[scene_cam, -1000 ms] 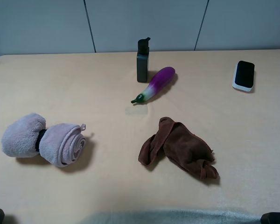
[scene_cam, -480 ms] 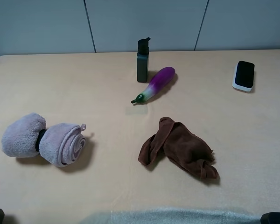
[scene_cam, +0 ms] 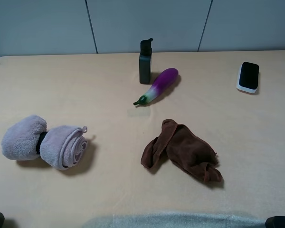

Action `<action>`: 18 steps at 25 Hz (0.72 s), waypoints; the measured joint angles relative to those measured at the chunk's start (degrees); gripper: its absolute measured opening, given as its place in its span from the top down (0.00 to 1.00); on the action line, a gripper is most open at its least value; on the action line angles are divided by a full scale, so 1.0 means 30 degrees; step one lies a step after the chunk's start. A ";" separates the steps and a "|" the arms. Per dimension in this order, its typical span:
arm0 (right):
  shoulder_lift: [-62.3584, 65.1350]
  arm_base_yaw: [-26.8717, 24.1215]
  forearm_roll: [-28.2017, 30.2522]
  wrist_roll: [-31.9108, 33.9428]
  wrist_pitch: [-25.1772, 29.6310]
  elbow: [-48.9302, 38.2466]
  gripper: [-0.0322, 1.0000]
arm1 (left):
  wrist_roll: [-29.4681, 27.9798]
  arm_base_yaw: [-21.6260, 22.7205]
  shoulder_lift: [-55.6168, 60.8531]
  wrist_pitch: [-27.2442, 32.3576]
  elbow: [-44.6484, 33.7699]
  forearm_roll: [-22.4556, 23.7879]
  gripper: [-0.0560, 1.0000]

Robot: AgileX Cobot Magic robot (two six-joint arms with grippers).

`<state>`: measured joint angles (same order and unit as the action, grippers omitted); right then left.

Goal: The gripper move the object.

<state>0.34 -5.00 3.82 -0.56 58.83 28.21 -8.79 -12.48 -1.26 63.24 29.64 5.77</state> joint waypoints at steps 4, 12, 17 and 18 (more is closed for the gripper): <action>0.0000 0.0000 0.0000 0.0000 0.0000 0.0000 0.30 | 0.1763 0.1281 0.0490 -0.0731 -0.0456 -0.1282 0.04; 0.0000 0.0000 0.0000 0.0000 0.0000 0.0000 0.30 | 0.5649 0.3005 0.0490 -0.0775 -0.0456 -0.3460 0.01; 0.0000 0.0000 0.0000 0.0000 0.0000 0.0000 0.30 | 0.6446 0.3112 0.0490 -0.0775 -0.0456 -0.3541 0.01; 0.0000 0.0000 0.0000 0.0000 0.0000 0.0000 0.30 | 0.6670 0.3222 0.0490 -0.0757 -0.0456 -0.3541 0.01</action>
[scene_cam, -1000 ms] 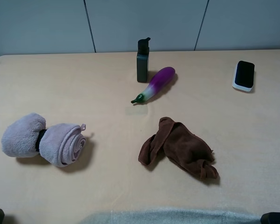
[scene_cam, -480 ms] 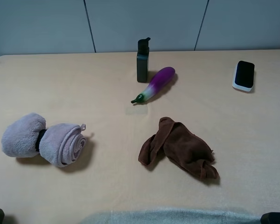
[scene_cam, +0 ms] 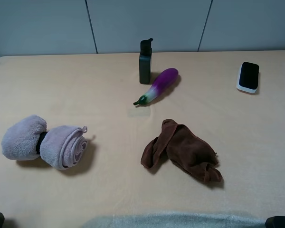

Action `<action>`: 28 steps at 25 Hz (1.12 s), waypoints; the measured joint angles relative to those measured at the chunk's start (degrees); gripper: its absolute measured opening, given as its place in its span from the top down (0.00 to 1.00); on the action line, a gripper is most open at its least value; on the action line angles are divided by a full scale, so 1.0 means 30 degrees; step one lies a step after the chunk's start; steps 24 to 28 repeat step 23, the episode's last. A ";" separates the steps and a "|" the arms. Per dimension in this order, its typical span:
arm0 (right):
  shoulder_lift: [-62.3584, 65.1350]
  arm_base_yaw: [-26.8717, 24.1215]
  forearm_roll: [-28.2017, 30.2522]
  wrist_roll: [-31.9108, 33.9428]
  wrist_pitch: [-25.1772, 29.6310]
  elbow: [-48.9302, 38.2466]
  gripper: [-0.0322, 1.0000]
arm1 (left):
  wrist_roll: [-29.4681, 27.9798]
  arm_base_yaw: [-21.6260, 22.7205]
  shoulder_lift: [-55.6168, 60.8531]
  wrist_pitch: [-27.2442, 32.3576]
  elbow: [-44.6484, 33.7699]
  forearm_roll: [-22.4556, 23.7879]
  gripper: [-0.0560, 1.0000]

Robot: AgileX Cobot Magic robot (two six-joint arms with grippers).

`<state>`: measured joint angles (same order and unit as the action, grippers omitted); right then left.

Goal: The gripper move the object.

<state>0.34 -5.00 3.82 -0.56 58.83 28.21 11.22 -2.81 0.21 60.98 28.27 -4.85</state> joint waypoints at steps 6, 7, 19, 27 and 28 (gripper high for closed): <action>0.0000 0.0000 0.0000 0.0000 0.0000 0.0000 0.30 | 0.0469 0.0299 0.0000 0.0000 0.0000 0.0000 0.01; 0.0000 0.0000 0.0000 0.0000 0.0000 0.0000 0.30 | 0.0485 0.0299 0.0000 0.0000 0.0000 0.0000 0.01; 0.0000 0.0000 0.0000 0.0000 0.0000 0.0000 0.30 | 0.0594 0.0299 0.0000 0.0000 0.0000 0.0000 0.01; 0.0000 0.0000 0.0000 0.0000 0.0000 0.0000 0.30 | 0.0594 0.0299 0.0000 0.0000 0.0000 0.0000 0.01; 0.0000 0.0000 0.0000 0.0000 0.0000 0.0000 0.30 | 0.0594 0.0299 0.0000 0.0000 0.0000 0.0000 0.01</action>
